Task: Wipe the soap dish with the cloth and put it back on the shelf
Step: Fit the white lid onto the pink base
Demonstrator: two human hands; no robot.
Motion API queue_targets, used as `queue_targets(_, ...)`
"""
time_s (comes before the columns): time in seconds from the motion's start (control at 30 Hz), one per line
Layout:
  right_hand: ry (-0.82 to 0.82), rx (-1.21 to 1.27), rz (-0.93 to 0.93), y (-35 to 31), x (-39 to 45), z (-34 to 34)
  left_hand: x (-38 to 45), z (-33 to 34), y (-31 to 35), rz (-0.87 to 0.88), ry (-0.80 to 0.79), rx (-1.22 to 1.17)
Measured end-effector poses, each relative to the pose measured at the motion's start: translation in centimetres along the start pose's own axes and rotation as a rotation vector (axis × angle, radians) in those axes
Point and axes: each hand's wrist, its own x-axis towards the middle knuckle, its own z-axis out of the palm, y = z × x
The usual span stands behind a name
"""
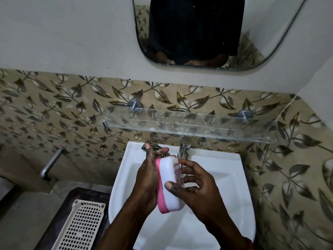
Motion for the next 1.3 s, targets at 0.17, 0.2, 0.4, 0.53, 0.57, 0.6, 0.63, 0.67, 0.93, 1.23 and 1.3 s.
queue_targets(0.17,-0.002,-0.01,0.001,0.2,-0.1,0.0,-0.5,0.2,-0.1,0.001,-0.018,-0.022)
queue_targets(0.2,-0.003,-0.016,0.0,0.3,-0.1,0.0,-0.6,0.3,-0.1,0.001,-0.015,-0.023)
queue_targets(0.4,-0.017,-0.009,-0.005,0.3,-0.4,0.4,-0.7,0.2,0.1,0.02,-0.036,-0.014)
queue_targets(0.53,-0.037,-0.015,-0.006,0.2,-0.5,0.4,-1.0,0.1,0.0,0.067,-0.049,0.007)
queue_targets(0.57,-0.036,-0.019,-0.006,0.1,-0.5,0.4,-1.1,0.1,0.0,0.072,-0.051,0.015)
queue_targets(0.6,-0.037,-0.021,-0.006,0.1,-0.5,0.3,-1.2,0.2,0.1,0.074,-0.06,0.018)
queue_targets(0.63,-0.038,-0.027,-0.008,0.2,-0.4,0.3,-1.3,0.2,0.1,0.078,-0.069,0.016)
queue_targets(0.67,-0.042,-0.031,-0.01,0.2,-0.4,0.3,-1.4,0.2,0.1,0.079,-0.073,0.008)
queue_targets(0.93,-0.067,-0.089,-0.047,-0.3,-1.1,-0.3,-1.0,0.4,0.0,0.054,-0.06,-0.222)
queue_targets(1.23,-0.013,-0.128,-0.145,-1.6,0.5,-3.5,-0.8,2.3,1.4,0.318,-0.05,-0.172)
queue_targets(1.3,-0.007,-0.167,-0.203,-2.4,1.6,-5.0,-0.2,2.1,1.9,0.451,-0.119,0.076)
